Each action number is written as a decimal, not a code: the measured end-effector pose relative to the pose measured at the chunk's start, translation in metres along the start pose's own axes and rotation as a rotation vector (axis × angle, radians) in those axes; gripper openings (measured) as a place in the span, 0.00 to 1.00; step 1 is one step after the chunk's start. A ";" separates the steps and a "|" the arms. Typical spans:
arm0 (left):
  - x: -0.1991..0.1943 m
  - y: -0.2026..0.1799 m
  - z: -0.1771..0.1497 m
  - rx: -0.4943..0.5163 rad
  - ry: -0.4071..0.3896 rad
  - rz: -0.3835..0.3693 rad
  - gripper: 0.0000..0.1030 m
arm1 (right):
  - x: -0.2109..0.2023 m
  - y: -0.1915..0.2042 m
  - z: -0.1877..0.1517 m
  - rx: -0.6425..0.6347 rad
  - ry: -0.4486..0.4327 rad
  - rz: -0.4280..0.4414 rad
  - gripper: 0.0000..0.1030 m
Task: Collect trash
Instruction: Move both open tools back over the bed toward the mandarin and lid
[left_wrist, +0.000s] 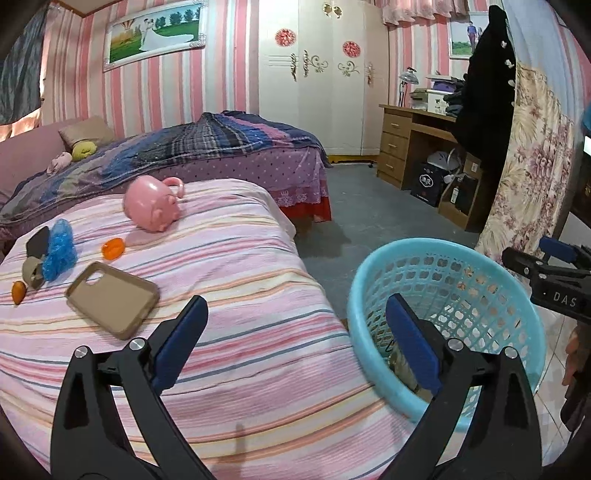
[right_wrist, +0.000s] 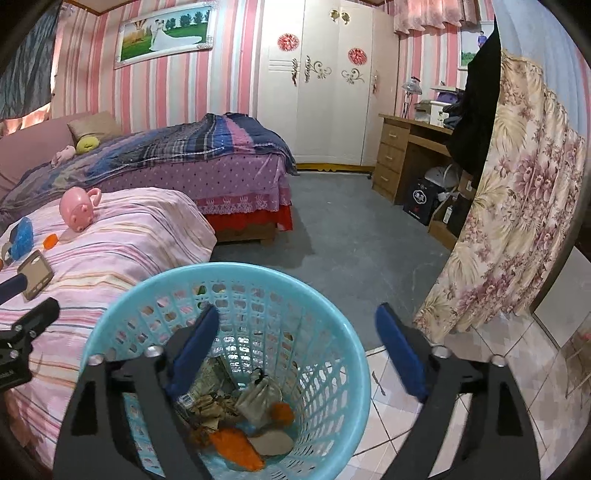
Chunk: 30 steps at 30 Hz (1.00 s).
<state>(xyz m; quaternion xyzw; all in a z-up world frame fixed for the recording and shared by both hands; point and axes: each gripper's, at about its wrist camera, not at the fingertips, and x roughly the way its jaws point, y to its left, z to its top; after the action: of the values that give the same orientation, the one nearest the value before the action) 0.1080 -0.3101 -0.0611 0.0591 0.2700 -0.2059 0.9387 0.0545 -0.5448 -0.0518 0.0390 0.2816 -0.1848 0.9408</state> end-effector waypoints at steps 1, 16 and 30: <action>-0.004 0.004 0.001 0.002 -0.007 0.009 0.92 | -0.001 0.000 0.002 0.002 0.000 0.002 0.87; -0.065 0.094 0.002 -0.049 -0.043 0.163 0.94 | -0.033 0.049 0.014 0.014 -0.040 0.089 0.89; -0.096 0.220 0.006 -0.126 -0.056 0.350 0.95 | -0.046 0.147 0.057 -0.103 -0.082 0.203 0.89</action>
<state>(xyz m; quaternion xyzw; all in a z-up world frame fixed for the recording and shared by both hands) 0.1291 -0.0774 -0.0050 0.0404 0.2418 -0.0236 0.9692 0.1025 -0.4032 0.0161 0.0113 0.2465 -0.0754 0.9662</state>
